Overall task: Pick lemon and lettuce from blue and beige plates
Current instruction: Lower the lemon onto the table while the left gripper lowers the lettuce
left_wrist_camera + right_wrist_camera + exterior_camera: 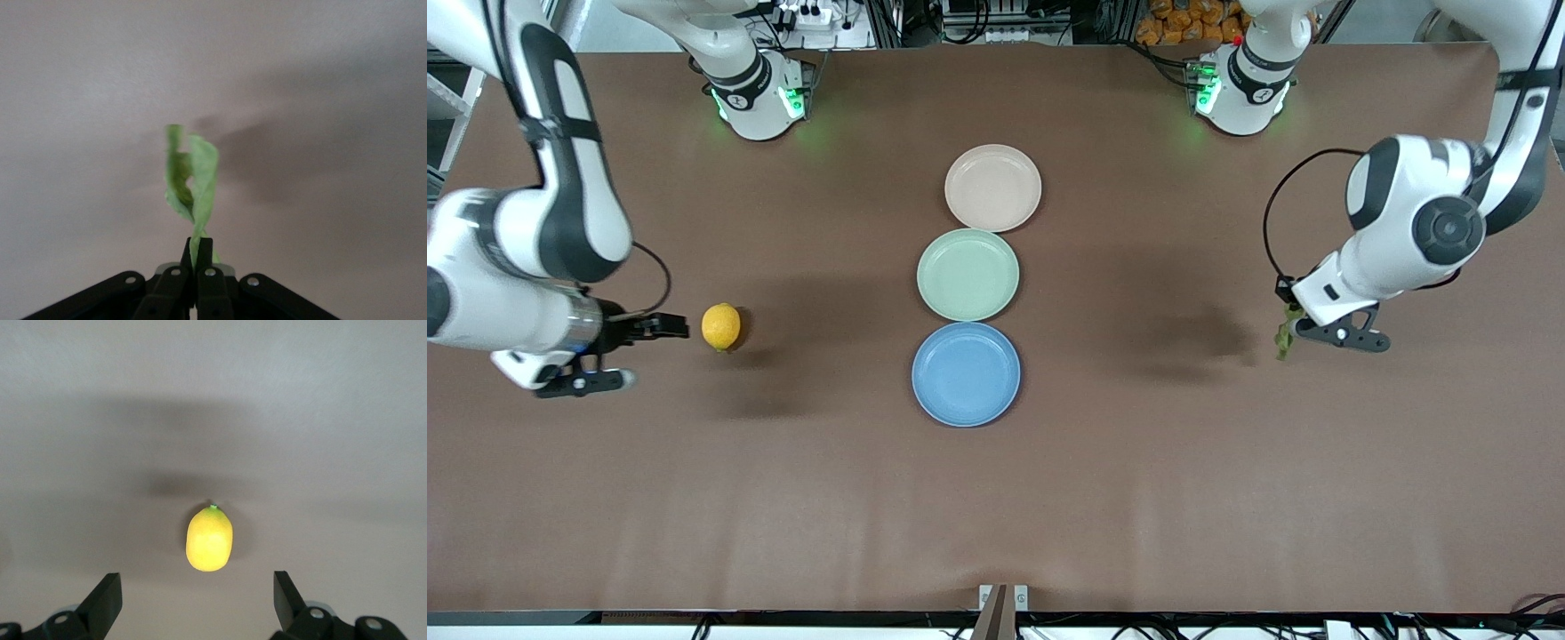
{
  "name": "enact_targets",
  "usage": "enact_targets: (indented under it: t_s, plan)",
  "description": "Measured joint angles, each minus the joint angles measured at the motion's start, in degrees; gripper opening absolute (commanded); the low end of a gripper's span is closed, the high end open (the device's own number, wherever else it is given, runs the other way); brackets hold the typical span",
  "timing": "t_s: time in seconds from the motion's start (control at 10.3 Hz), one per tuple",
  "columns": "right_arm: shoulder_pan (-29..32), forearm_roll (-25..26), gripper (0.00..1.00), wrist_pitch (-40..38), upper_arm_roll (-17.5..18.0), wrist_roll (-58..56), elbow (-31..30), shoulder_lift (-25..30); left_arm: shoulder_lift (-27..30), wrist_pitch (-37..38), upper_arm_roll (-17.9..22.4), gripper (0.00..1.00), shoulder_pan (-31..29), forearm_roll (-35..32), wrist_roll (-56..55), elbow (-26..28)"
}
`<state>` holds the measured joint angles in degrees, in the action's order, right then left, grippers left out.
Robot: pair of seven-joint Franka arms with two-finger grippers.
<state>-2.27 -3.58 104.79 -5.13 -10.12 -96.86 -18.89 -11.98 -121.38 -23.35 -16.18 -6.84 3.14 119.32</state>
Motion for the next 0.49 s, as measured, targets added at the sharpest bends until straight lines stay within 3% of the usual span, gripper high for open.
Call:
enact_targets:
  t_s: [0.19,0.29,0.39,0.49]
  plan:
    - [0.54,2.69,1.0,-3.99,0.02,-0.04,5.62,0.97,-3.91,-4.19,0.4,0.0,0.48,0.0,0.0,-0.05]
    - [0.57,3.09,1.0,-4.87,0.06,-0.04,6.99,2.32,-5.47,-6.02,0.75,0.66,0.65,0.0,0.0,-0.07]
    - [0.76,3.28,1.0,-5.65,0.2,-0.05,7.54,4.26,-6.55,-7.13,1.04,1.0,0.81,0.0,0.0,-0.11]
    - [1.27,3.32,1.0,-6.95,0.93,-0.06,7.76,6.37,-6.93,-7.51,1.17,1.0,0.98,0.0,0.0,-0.24]
